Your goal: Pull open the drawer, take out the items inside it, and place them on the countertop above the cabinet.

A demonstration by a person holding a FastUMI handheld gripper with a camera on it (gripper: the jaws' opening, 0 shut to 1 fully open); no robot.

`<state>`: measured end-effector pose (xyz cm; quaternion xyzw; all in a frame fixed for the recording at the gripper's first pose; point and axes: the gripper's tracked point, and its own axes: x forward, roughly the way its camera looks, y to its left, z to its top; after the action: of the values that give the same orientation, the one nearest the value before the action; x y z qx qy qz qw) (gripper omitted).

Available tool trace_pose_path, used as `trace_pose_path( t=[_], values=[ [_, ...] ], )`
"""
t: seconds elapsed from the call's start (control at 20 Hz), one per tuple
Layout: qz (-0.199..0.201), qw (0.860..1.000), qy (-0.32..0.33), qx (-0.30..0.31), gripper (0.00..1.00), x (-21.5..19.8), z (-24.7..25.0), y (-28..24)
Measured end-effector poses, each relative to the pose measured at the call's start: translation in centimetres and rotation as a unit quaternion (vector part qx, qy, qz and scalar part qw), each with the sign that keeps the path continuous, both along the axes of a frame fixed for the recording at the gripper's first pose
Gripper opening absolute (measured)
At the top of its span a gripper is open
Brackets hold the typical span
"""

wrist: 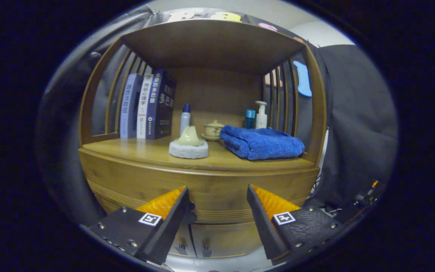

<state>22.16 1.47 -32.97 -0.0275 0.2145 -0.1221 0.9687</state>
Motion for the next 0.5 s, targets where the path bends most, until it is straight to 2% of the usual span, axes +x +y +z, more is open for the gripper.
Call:
trace_pose_path(
  t=[0.3,0.5],
  values=[
    [0.027,0.999,-0.032,0.023,0.92,-1.1,3.1,0.5],
    [0.045,0.997,-0.056,0.033,0.92,-1.8,7.0,-1.3]
  ],
)
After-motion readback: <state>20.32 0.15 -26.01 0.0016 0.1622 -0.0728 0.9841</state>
